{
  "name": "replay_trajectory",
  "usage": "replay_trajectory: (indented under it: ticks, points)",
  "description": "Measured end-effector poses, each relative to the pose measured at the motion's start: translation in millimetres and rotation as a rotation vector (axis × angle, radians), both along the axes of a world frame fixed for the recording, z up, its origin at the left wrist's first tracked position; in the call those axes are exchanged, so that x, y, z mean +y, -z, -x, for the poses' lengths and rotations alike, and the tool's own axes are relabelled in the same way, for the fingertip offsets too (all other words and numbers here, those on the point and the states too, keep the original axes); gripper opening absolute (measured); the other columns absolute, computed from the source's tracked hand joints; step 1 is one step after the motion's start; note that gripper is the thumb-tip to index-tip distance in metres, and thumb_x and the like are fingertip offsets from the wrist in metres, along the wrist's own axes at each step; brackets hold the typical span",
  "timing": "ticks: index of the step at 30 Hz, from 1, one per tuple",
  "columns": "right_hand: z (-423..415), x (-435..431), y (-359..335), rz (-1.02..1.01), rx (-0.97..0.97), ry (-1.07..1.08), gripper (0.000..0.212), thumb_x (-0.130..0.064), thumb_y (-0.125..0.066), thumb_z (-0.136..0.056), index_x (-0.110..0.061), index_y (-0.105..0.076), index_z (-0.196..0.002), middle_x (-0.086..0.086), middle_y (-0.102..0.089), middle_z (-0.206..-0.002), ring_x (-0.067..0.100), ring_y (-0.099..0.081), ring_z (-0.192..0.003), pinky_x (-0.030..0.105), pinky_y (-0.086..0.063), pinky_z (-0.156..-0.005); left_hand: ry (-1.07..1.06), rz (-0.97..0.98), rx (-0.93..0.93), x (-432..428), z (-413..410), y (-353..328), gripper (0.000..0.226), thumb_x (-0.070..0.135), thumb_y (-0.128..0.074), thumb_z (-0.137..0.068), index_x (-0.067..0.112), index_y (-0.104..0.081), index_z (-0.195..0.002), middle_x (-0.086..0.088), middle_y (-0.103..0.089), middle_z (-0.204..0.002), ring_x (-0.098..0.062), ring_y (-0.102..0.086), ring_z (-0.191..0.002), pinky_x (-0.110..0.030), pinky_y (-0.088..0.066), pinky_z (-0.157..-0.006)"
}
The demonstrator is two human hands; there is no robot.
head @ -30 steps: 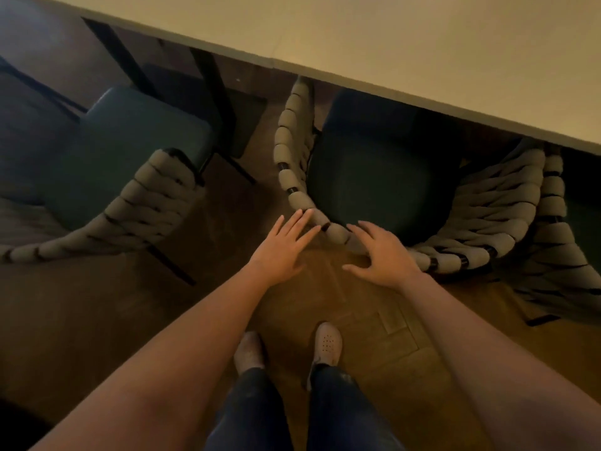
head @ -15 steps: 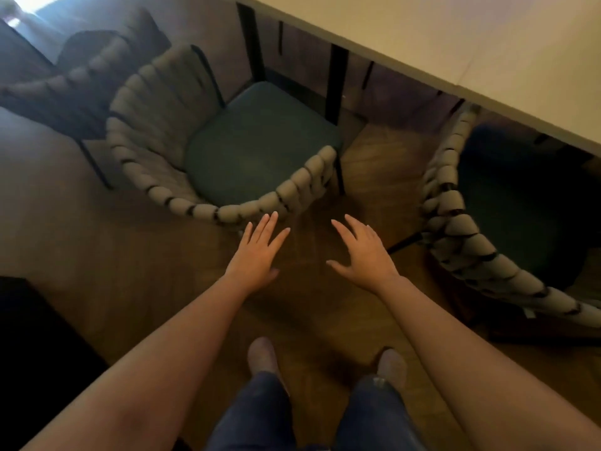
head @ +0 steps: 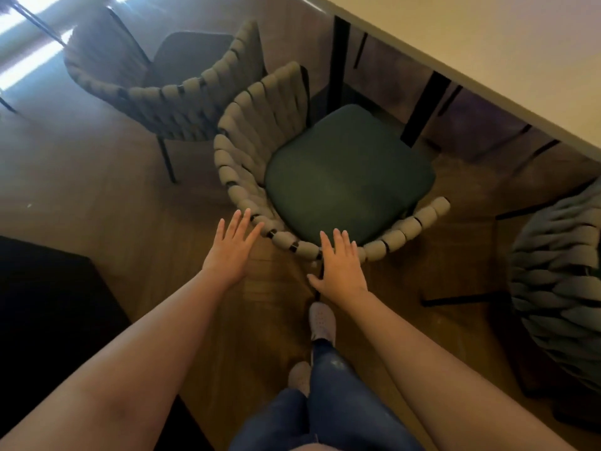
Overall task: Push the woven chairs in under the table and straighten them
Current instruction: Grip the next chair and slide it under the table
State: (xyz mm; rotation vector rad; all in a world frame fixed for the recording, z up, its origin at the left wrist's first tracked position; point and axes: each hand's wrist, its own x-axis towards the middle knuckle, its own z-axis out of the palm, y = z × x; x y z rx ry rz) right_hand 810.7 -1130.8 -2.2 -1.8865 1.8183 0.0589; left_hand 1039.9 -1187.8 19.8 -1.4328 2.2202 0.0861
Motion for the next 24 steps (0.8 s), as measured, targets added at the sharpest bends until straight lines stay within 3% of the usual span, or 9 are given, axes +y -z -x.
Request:
replay_trajectory:
  ticks: [3,7,11,16,24]
  points:
    - [-20.2,-32.6,5.4,-0.161,-0.016,0.035,0.099,-0.054,-0.058,-0.088,-0.016,0.004,-0.155,0.015,-0.01,-0.161,0.034,-0.004,-0.148,0.05,-0.005,-0.12,0.009,0.021,0.003,-34.1,-8.8,2.1,0.094,0.022,-0.059,-0.092,0.019,0.013,-0.154,-0.017,0.019,-0.159,-0.035,0.018,-0.146,-0.051,0.003,-0.117]
    - [-39.8,-64.5,16.5,-0.364,-0.01,0.037,0.103,-0.062,-0.058,-0.084,-0.018,0.002,-0.155,0.014,-0.034,-0.152,0.035,-0.035,-0.138,0.054,-0.021,-0.115,0.078,0.025,-0.023,-76.5,-13.7,8.0,0.091,0.017,-0.055,-0.094,0.02,0.014,-0.153,-0.017,0.018,-0.159,-0.035,0.017,-0.146,-0.052,0.001,-0.118]
    - [-55.7,-83.5,24.3,-0.366,-0.066,0.063,0.088,-0.058,-0.061,-0.084,-0.017,-0.022,-0.152,0.01,-0.046,-0.143,0.031,-0.049,-0.126,0.044,-0.045,-0.099,0.142,-0.046,-0.065,-112.4,-26.4,20.0,0.084,0.013,-0.049,-0.096,0.022,0.011,-0.154,-0.015,0.014,-0.161,-0.034,0.016,-0.147,-0.055,0.004,-0.116]
    - [-82.8,-110.0,32.9,-0.361,-0.206,0.12,0.065,-0.038,-0.062,-0.085,-0.02,-0.039,-0.143,0.009,-0.051,-0.137,0.029,-0.052,-0.12,0.043,-0.046,-0.098,0.387,-0.102,-0.108,-173.2,-48.2,34.3,0.08,0.011,-0.051,-0.094,0.025,0.0,-0.155,-0.01,0.002,-0.163,-0.031,0.012,-0.148,-0.058,0.008,-0.114]
    - [-127.4,-128.8,42.3,-0.298,-0.026,0.311,0.06,-0.042,-0.06,-0.086,-0.027,-0.039,-0.139,0.004,-0.061,-0.119,0.026,-0.06,-0.106,0.037,-0.049,-0.083,0.711,-0.211,-0.191,-277.3,-58.9,35.6,0.067,0.012,-0.053,-0.095,0.032,-0.024,-0.151,-0.001,-0.025,-0.158,-0.027,-0.005,-0.15,-0.061,0.006,-0.116]
